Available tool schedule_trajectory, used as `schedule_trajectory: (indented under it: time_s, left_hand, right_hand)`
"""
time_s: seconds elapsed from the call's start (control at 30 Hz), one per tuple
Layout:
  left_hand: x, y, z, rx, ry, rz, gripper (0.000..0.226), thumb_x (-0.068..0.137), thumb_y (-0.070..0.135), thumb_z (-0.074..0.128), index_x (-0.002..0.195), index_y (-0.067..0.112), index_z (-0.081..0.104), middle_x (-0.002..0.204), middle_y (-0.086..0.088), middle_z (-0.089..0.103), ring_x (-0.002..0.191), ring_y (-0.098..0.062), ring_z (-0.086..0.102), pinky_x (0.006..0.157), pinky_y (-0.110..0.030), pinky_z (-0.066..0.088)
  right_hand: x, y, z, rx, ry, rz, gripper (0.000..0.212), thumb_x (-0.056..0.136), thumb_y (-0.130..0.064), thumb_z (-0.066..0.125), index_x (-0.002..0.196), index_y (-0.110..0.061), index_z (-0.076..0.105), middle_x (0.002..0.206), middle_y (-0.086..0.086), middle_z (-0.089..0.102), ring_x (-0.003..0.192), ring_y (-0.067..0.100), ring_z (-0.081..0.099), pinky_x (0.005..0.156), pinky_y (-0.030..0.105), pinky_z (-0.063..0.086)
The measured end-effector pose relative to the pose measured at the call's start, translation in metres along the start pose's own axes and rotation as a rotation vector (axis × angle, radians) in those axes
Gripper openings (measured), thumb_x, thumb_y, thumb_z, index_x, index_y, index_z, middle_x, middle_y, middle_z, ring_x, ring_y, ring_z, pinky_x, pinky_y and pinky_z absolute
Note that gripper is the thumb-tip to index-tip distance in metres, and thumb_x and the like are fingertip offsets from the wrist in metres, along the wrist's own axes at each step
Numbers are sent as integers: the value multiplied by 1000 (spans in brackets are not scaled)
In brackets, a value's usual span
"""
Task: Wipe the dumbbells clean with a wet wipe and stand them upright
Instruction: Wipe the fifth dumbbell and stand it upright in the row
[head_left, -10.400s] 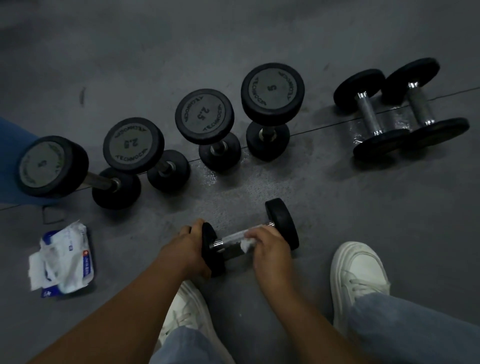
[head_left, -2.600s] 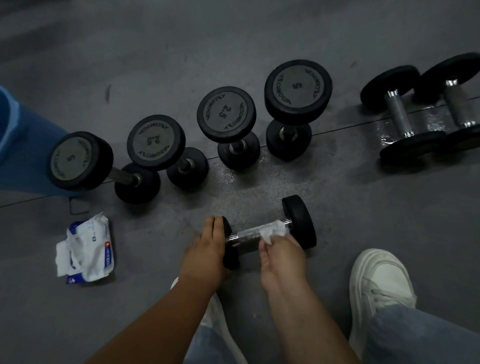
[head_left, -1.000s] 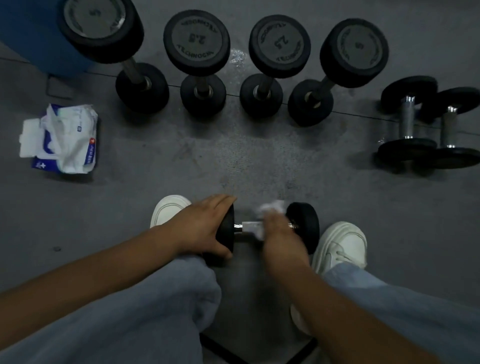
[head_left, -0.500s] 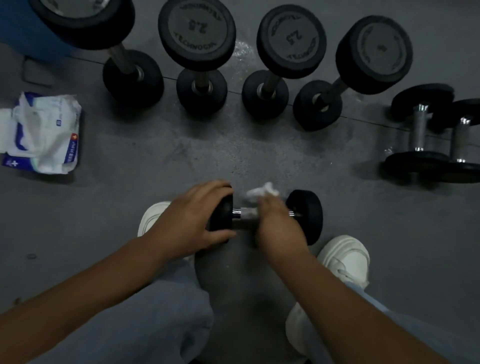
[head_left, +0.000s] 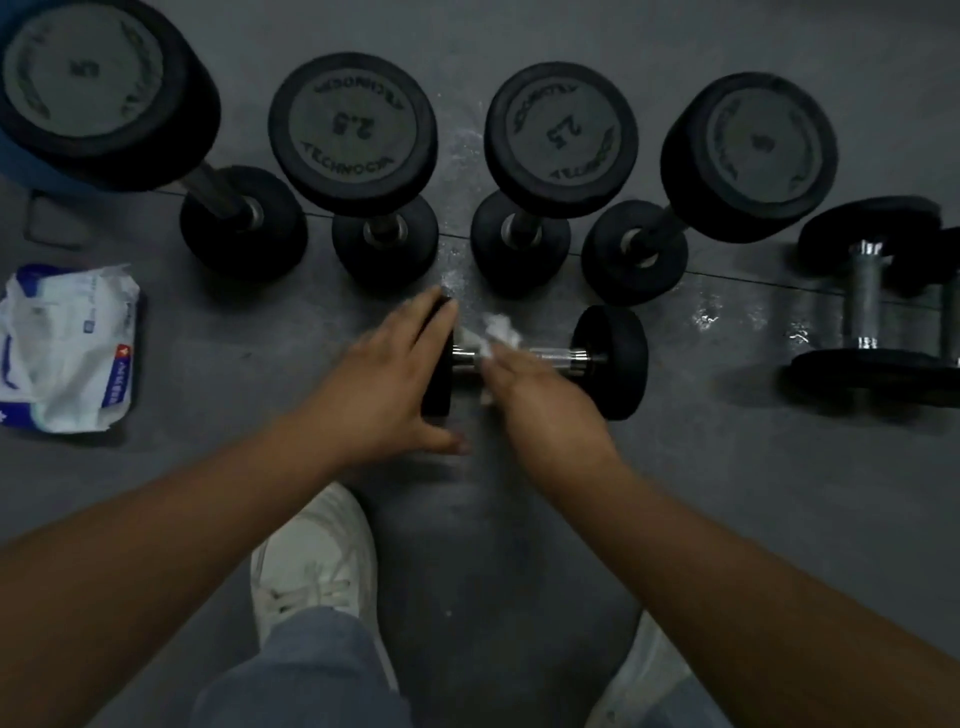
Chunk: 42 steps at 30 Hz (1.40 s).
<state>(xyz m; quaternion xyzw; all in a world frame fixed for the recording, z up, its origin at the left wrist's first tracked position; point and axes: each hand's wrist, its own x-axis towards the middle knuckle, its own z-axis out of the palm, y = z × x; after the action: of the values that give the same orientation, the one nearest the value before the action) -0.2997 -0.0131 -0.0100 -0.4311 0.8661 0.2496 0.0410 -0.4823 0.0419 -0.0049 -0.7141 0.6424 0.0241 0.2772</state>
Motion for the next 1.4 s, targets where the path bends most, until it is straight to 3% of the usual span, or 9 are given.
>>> schedule_trajectory:
  time_s: [0.17, 0.33, 0.63, 0.8, 0.93, 1.07, 1.23, 1.3, 1.4]
  left_hand:
    - [54, -25, -27, 1, -42, -63, 129, 50, 71, 77, 153, 17, 21, 155, -10, 31, 144, -29, 29, 114, -46, 32]
    - [48, -25, -20, -149, -14, -99, 123, 51, 60, 85, 149, 16, 26, 152, -8, 33, 137, -29, 37, 111, -44, 37]
    - [-2, -1, 1, -138, 55, -27, 117, 60, 62, 79, 152, 14, 25, 155, -4, 23, 142, -24, 28, 113, -44, 36]
    - [-41, 15, 9, -91, 54, 6, 116, 60, 63, 80, 151, 13, 28, 156, -1, 21, 145, -22, 23, 111, -39, 33]
    - [-70, 27, 11, -82, 83, 16, 106, 63, 55, 79, 149, 16, 32, 155, 0, 26, 141, -21, 25, 105, -43, 43]
    - [-92, 25, 13, -50, 60, 28, 107, 65, 56, 80, 150, 16, 31, 156, -1, 28, 139, -23, 29, 109, -41, 38]
    - [-108, 22, 21, -118, -11, -2, 107, 67, 55, 81, 152, 16, 27, 157, -1, 21, 135, -24, 38, 106, -39, 40]
    - [-109, 23, 22, -129, 15, 11, 102, 67, 57, 80, 148, 17, 33, 148, 0, 30, 127, -21, 43, 102, -37, 44]
    - [-104, 24, 22, -125, 29, 28, 101, 65, 60, 79, 145, 20, 35, 141, 1, 35, 124, -21, 41, 102, -41, 44]
  right_hand:
    - [29, -5, -4, -123, 13, 188, 64, 96, -1, 34, 154, -5, 8, 162, 10, -5, 148, 37, -3, 110, 44, 39]
    - [31, 6, -8, -27, 87, 336, 62, 95, -8, 47, 151, -7, 21, 161, 7, 8, 148, 29, 7, 107, 43, 42]
    - [-17, -29, 26, -30, 2, 126, 74, 92, -10, 48, 154, 0, 8, 162, 14, -6, 149, 34, -10, 120, 43, 19]
    - [-43, -16, 32, 112, 91, 259, 81, 88, -2, 56, 155, -14, 12, 163, -1, -12, 150, 20, 0, 112, 36, 36]
    - [-70, -39, 40, 94, -34, 21, 78, 93, -3, 50, 156, -16, 6, 163, -1, -11, 150, 19, -4, 117, 34, 27]
    - [-81, -19, 36, 77, 10, 252, 73, 92, 6, 40, 156, -12, 9, 163, 0, -9, 150, 18, -5, 115, 38, 32]
    - [-89, -24, 44, 111, -71, 166, 68, 94, 2, 45, 154, -15, 19, 163, 1, 6, 147, 20, 19, 113, 37, 35]
    - [-93, -23, 46, 94, -34, 323, 70, 92, 5, 45, 154, -9, 16, 163, 8, 3, 149, 26, 13, 115, 36, 31]
    - [-106, -40, 53, 105, -122, 164, 62, 96, 2, 39, 154, -11, 20, 163, 7, 6, 150, 26, 9, 117, 37, 29]
